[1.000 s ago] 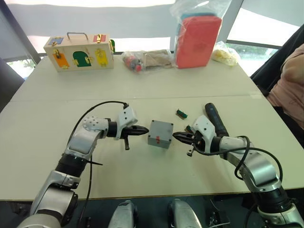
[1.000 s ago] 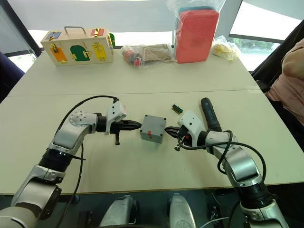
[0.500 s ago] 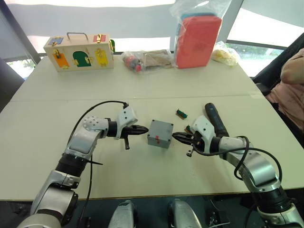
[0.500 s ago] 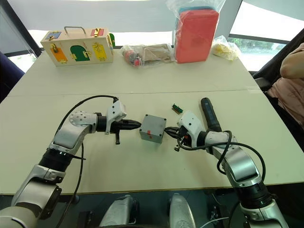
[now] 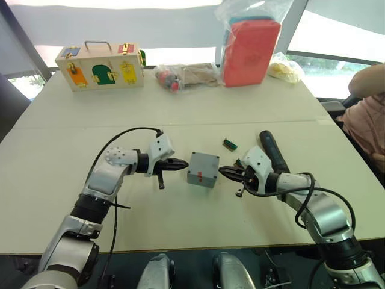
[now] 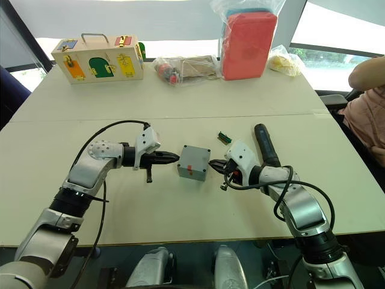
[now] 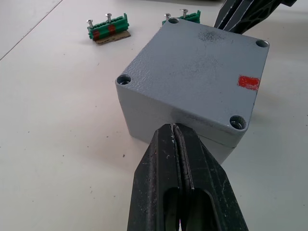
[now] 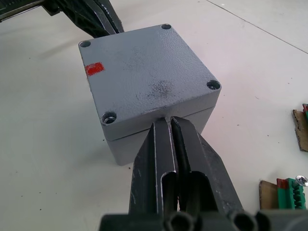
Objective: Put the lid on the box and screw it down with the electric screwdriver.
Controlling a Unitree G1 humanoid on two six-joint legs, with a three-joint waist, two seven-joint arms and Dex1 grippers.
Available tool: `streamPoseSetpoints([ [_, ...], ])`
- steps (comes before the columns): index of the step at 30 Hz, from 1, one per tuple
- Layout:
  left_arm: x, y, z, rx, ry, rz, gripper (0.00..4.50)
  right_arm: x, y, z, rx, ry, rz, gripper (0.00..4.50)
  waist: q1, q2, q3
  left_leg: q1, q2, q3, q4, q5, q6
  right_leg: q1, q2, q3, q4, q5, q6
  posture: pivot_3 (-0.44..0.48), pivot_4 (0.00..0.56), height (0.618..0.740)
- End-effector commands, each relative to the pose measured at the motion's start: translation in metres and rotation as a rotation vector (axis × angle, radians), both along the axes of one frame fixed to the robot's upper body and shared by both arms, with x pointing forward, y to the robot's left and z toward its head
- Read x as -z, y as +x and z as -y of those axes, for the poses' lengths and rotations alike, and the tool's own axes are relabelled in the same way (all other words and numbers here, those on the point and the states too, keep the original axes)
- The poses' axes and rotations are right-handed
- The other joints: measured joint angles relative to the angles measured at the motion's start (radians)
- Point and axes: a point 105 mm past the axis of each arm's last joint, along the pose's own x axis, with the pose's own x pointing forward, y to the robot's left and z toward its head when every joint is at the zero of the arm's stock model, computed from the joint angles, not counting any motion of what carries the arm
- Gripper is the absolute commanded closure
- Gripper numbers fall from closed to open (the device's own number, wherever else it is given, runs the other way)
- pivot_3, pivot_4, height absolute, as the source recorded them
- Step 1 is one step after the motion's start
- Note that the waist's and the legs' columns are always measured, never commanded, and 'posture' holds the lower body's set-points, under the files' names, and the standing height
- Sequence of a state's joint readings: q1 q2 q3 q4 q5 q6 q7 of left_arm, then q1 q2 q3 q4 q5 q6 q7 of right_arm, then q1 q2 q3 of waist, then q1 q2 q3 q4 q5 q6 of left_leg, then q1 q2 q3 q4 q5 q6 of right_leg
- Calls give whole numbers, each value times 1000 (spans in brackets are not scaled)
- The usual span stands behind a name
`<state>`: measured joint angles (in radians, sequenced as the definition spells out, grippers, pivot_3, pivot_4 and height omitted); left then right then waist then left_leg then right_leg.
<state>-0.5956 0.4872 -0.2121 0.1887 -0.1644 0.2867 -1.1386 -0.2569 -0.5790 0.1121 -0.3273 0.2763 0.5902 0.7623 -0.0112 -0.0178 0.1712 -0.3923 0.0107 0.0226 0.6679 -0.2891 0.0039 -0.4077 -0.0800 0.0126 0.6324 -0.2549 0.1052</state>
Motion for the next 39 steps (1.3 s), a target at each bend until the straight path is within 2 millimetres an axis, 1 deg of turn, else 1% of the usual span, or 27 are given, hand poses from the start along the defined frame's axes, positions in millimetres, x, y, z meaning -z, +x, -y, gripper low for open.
streamPoseSetpoints([
  [1,-15,-1,7,35,-28,55,4500,-12,-4,-8,-52,3,48,4422,0,0,0,0,0,0,0,0,0,0,0,0,0,0,0,0,150,730],
  [5,-15,-2,0,21,-22,52,4500,-11,-5,0,-41,-16,44,4422,0,0,0,0,0,0,0,0,0,0,0,0,0,0,0,0,150,730],
  [10,-7,-9,-21,-25,5,23,4500,-12,-10,14,-7,-25,36,4422,-3,0,0,0,1,0,0,0,0,0,0,0,0,0,0,0,150,730],
  [13,-5,-12,-22,-26,6,17,4500,-12,-11,16,3,-12,26,4422,0,0,0,0,2,0,0,0,0,0,0,0,0,0,0,0,150,730],
  [15,-3,-13,-20,-24,8,16,4500,-8,-12,13,0,-12,13,4422,2,0,0,0,2,0,0,0,0,0,0,0,0,0,0,0,150,730],
  [17,2,-14,-12,-20,9,15,4500,-2,-6,4,3,12,-2,4422,3,0,0,0,1,0,0,0,0,1,0,0,0,0,0,0,150,730],
  [19,5,-14,-9,-19,8,15,4500,1,-3,0,9,19,-4,4422,1,0,0,0,1,0,1,0,0,1,0,0,0,0,0,0,150,730],
  [26,7,-11,2,-10,5,27,4500,11,10,-2,17,-42,10,4422,0,0,0,0,0,0,0,0,0,0,0,0,0,0,0,0,150,730],
  [31,4,-20,7,40,0,8,4500,10,8,-12,-18,-17,4,4422,0,0,0,0,0,0,0,0,0,0,0,0,0,0,0,0,150,730],
  [39,2,-28,5,78,6,-14,4500,5,2,-29,-83,21,-24,4422,-2,0,0,0,1,0,0,0,0,0,0,0,0,0,0,0,150,730],
])
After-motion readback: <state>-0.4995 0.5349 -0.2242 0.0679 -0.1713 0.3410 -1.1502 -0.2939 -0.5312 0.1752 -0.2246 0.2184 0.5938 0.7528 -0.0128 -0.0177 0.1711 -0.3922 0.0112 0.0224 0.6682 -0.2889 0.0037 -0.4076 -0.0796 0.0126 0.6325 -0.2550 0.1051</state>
